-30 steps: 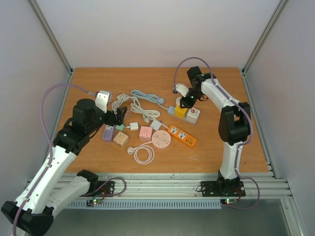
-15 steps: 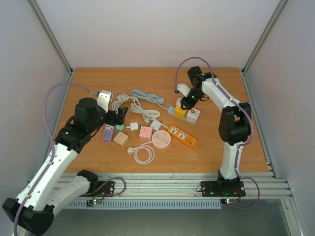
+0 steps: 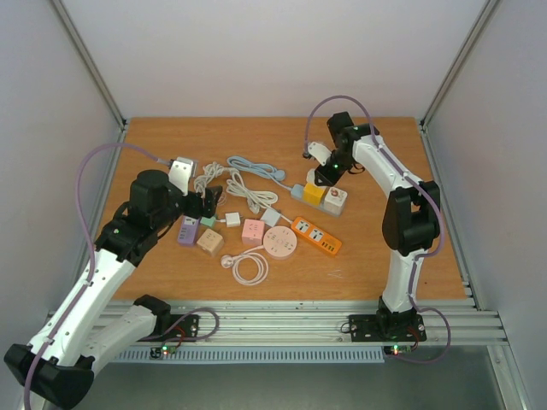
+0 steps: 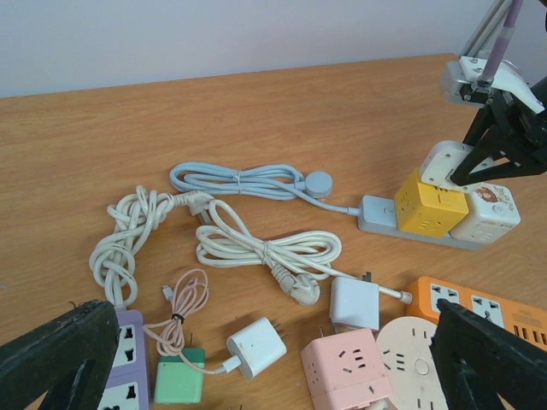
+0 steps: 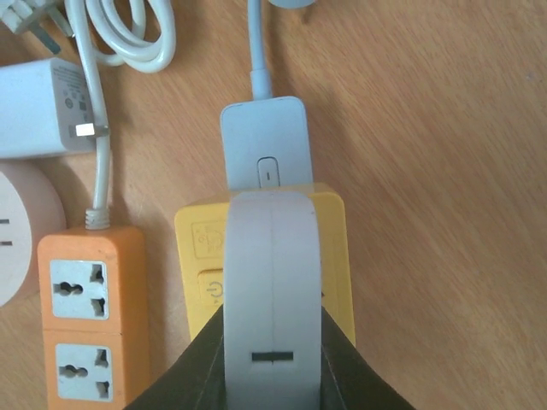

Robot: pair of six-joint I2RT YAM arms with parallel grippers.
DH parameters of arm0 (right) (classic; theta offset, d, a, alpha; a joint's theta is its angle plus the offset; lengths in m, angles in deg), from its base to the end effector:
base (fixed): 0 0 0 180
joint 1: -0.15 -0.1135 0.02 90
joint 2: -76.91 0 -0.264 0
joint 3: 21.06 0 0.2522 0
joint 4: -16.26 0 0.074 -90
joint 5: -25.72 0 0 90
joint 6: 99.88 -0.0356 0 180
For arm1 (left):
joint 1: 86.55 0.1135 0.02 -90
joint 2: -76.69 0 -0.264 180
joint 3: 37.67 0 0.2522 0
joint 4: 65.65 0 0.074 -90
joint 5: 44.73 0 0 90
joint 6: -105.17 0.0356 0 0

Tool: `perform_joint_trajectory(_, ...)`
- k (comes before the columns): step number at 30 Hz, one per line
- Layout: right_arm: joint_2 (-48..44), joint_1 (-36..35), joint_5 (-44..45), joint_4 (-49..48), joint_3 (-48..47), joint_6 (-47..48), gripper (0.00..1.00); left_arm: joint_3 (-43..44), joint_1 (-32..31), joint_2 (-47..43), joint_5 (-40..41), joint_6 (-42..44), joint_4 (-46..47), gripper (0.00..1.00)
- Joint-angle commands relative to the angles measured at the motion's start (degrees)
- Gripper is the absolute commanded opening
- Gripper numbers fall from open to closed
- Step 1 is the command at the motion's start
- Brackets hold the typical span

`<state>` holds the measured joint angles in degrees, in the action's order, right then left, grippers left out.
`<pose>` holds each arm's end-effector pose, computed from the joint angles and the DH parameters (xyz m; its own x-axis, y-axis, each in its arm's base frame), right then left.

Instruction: Insert the plug

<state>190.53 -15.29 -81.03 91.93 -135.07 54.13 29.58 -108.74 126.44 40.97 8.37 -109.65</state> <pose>0.3881 0.1178 0.2526 -0.1159 -0.9250 -0.3619 -0.9806 0.1645 -0.1063 0.1730 -0.0735 0.3420 -0.4622 0.0610 -0.8847 0.3867 0.9116 -0.1392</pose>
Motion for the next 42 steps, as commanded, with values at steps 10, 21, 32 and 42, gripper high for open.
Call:
perform_joint_trajectory(10, -0.51, -0.27, 0.8, -1.13, 4.79, 4.32, 0.01, -0.41, 0.31, 0.07, -1.11, 1.44, 2.04, 0.99)
perform_joint_trajectory(21, 1.3, -0.82, 6.27, 1.34, 3.46, 2.42, 0.23, -0.41, 0.31, 0.59, -0.78, 1.58, 1.95, 0.99)
perform_joint_trajectory(32, -10.05, -0.82, -0.33, -1.01, 0.62, -4.04, 0.98, -0.17, 0.31, 0.84, -0.98, 1.73, 1.79, 0.99)
perform_joint_trajectory(42, -22.87, -3.59, 12.81, -10.33, 0.22, -24.85, 0.98, 0.87, 0.4, 2.91, -0.62, -2.74, 1.38, 0.99)
